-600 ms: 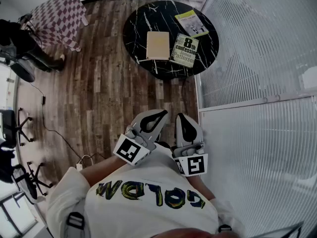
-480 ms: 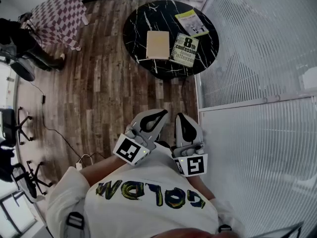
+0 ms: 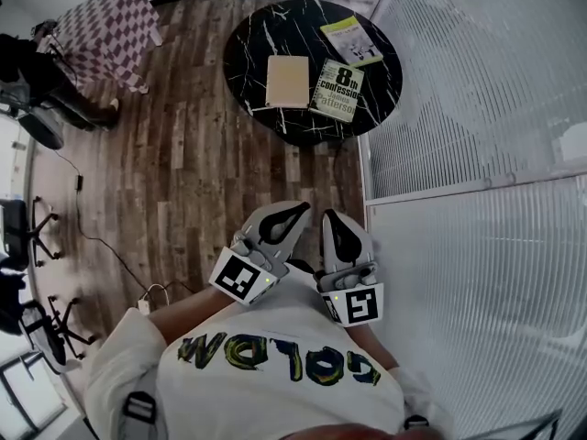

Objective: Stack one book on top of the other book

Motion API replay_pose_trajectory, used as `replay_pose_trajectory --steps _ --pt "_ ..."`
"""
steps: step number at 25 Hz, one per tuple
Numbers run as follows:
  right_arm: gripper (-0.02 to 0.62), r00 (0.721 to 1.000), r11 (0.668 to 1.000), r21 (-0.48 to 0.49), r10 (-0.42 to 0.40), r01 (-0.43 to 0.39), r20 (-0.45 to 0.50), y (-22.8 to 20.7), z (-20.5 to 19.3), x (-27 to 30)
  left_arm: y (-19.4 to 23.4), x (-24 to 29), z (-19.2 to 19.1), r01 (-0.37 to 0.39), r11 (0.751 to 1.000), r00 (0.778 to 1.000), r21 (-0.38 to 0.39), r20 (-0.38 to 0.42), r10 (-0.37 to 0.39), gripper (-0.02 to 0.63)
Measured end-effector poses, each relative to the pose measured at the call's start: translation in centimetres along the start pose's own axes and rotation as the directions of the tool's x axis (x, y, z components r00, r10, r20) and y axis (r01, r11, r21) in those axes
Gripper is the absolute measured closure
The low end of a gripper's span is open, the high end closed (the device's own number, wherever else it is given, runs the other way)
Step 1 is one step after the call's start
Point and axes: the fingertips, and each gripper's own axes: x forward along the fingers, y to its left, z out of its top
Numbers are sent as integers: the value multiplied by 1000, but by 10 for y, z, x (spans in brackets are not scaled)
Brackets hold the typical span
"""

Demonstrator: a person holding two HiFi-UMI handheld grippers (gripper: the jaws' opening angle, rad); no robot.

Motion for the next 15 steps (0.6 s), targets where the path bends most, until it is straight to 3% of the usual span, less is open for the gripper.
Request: replay_pose_trajectory --steps 15 --pt "592 1000 999 34 14 -13 -25 -6 -12 -7 -5 -3 -16 -55 998 998 -13 -32 54 604"
